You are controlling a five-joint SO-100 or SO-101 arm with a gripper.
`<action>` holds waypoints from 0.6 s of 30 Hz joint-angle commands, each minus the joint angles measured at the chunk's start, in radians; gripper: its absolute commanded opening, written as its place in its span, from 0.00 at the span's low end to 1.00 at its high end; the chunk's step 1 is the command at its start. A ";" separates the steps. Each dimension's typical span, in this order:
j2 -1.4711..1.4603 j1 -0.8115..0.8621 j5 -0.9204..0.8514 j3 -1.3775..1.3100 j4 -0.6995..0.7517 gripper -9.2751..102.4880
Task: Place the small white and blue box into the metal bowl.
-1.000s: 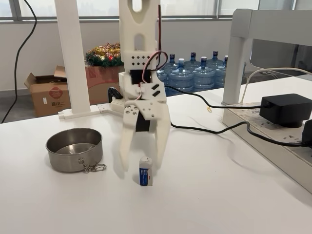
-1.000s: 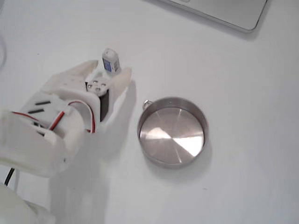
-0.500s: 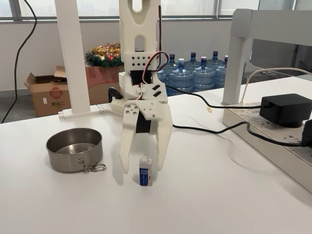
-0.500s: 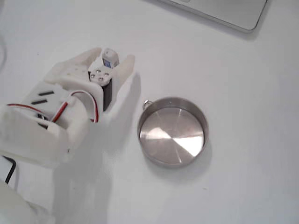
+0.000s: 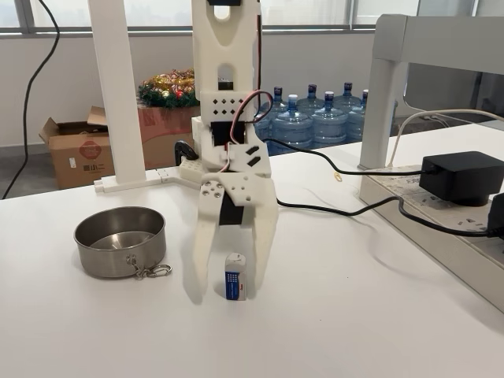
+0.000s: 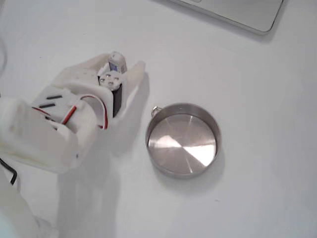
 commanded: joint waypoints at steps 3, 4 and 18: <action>0.009 0.009 0.006 -0.003 -0.018 0.25; 0.009 0.011 0.005 -0.003 -0.018 0.23; 0.000 0.044 0.005 0.000 -0.018 0.12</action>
